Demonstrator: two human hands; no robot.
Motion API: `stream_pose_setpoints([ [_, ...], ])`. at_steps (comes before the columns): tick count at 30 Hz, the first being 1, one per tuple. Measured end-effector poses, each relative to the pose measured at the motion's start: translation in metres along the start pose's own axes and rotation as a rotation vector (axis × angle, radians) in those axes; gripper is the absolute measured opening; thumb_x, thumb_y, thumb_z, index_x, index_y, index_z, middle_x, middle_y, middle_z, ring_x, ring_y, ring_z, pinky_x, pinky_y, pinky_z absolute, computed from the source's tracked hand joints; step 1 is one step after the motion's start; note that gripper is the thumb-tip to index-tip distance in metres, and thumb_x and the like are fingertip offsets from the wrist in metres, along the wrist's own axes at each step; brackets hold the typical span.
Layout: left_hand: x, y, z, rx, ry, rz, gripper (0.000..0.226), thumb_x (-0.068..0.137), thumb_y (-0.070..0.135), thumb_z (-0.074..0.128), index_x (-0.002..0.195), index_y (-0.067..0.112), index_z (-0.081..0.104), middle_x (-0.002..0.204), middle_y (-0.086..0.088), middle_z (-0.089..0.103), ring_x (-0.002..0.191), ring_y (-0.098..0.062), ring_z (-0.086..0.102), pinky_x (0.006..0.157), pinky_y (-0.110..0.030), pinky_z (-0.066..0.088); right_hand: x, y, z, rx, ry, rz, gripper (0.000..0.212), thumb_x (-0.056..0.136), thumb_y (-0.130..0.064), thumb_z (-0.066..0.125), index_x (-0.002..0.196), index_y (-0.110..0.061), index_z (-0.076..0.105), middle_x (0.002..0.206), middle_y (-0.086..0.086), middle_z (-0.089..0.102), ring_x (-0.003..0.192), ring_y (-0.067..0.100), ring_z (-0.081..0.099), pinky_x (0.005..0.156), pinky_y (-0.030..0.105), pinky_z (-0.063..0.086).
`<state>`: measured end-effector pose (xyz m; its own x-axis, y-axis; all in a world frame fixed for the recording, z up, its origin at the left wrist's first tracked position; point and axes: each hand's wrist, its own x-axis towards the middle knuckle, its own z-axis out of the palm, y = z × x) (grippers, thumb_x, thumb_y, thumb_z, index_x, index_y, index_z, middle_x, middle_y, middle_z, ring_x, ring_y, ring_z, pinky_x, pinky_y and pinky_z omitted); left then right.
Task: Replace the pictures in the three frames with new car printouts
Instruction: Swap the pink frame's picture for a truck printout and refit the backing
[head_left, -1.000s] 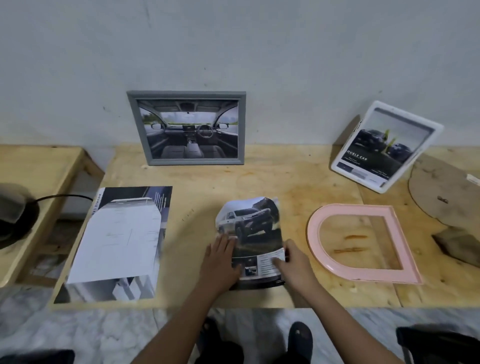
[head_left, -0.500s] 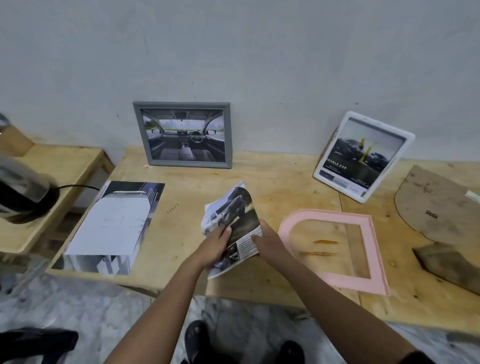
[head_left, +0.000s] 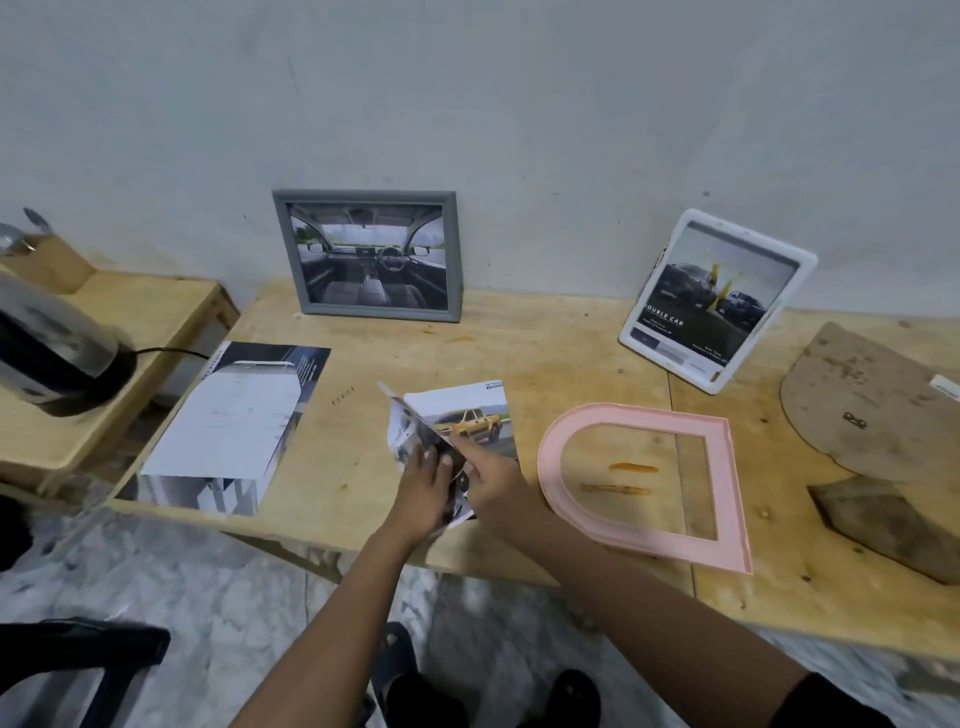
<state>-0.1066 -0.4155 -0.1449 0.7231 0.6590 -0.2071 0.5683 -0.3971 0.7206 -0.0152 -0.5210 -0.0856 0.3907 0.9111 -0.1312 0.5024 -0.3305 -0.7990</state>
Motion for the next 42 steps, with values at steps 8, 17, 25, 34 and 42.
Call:
stream_pose_setpoints([
  [8, -0.019, 0.136, -0.042, -1.482, 0.146, 0.004, 0.041, 0.097, 0.039, 0.028, 0.105, 0.014, 0.060, 0.096, -0.009, 0.067, 0.084, -0.021, 0.063, 0.068, -0.033, 0.055, -0.057, 0.010, -0.091, -0.242, 0.269, -0.461, 0.052, 0.090, 0.004, 0.036, 0.138, -0.015, 0.041, 0.144, 0.001, 0.041, 0.137, 0.014, 0.035, 0.115, 0.033, 0.027],
  [17, -0.006, 0.136, 0.052, -0.935, -0.054, -0.166, 0.021, 0.093, 0.018, 0.054, 0.114, 0.018, 0.053, 0.111, -0.009, 0.067, 0.097, -0.025, 0.067, 0.073, -0.035, 0.059, -0.124, 0.143, -0.128, -0.648, 0.123, -0.181, 0.079, 0.075, -0.001, 0.067, 0.140, -0.032, 0.035, 0.149, -0.008, 0.032, 0.139, 0.021, 0.027, 0.104, 0.046, 0.036],
  [25, -0.001, 0.097, 0.107, -0.140, -0.001, -0.080, 0.065, 0.081, 0.015, 0.066, 0.137, 0.013, 0.033, 0.135, -0.008, 0.033, 0.126, -0.022, 0.033, 0.099, -0.032, 0.039, -0.139, 0.178, -0.104, -0.590, 0.005, 0.096, 0.044, 0.084, -0.029, 0.043, 0.126, -0.036, 0.055, 0.145, -0.011, 0.041, 0.134, 0.017, 0.040, 0.104, 0.044, 0.035],
  [34, 0.021, 0.103, 0.116, 0.408, -0.333, 0.276, 0.062, 0.092, 0.040, 0.044, 0.147, 0.019, 0.022, 0.156, -0.001, 0.012, 0.144, -0.018, 0.004, 0.117, -0.033, 0.009, -0.109, 0.174, -0.103, -0.619, 0.170, 0.272, 0.032, 0.079, -0.030, 0.062, 0.110, -0.026, 0.058, 0.107, -0.006, 0.054, 0.105, 0.019, 0.054, 0.080, 0.032, 0.045],
  [42, 0.039, 0.147, 0.133, 0.263, -0.237, 0.274, 0.043, 0.086, 0.019, 0.051, 0.127, 0.018, 0.040, 0.142, -0.003, 0.027, 0.133, -0.019, 0.021, 0.110, -0.028, 0.025, -0.108, 0.177, -0.143, -0.385, 0.295, 0.257, 0.022, 0.086, -0.023, 0.053, 0.106, -0.027, 0.063, 0.107, -0.010, 0.056, 0.103, 0.012, 0.054, 0.075, 0.028, 0.037],
])
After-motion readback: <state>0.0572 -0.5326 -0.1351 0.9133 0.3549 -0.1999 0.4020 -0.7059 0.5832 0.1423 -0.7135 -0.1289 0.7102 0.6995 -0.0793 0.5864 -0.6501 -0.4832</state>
